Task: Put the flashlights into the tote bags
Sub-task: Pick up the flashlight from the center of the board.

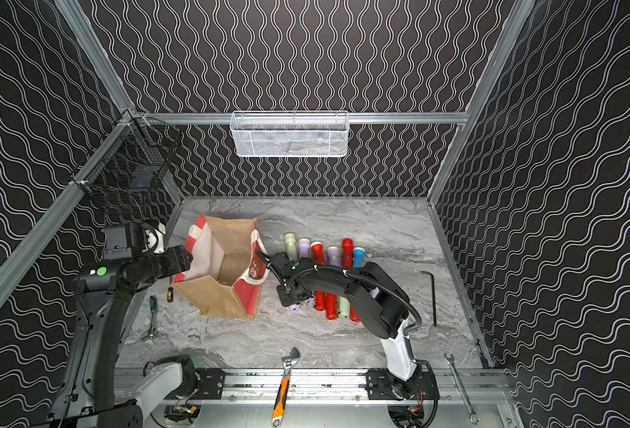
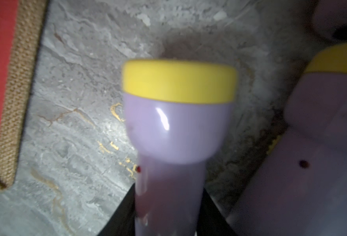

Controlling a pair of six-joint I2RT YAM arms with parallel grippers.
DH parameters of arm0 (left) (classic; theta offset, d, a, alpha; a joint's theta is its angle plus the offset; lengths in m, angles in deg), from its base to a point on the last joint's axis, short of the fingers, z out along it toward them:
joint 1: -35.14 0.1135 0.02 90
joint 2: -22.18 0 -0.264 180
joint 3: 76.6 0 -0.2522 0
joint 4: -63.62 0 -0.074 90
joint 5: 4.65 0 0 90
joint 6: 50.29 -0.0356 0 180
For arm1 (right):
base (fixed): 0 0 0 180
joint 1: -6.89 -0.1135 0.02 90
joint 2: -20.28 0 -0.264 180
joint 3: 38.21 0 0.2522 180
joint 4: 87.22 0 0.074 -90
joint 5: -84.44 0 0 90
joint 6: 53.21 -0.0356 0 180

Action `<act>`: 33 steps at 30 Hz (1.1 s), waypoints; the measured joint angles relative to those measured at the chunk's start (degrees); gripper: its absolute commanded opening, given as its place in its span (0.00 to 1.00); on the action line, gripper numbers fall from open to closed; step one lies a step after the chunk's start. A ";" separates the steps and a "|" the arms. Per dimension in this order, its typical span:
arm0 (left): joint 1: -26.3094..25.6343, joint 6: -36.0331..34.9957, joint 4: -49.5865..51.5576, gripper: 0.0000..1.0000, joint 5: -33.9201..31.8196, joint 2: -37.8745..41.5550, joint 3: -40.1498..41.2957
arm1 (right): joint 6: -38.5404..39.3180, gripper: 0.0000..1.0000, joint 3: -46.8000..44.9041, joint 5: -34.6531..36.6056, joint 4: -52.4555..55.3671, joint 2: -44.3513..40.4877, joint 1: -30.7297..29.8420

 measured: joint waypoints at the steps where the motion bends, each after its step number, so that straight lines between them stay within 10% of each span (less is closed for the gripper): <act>1: 0.00 0.00 0.00 0.71 0.00 0.04 0.00 | 0.00 0.35 -0.02 0.02 -0.04 0.00 0.00; 33: 0.57 -0.81 -4.17 0.68 -0.42 -8.04 -1.49 | 3.50 0.15 9.84 3.26 4.37 -17.38 0.07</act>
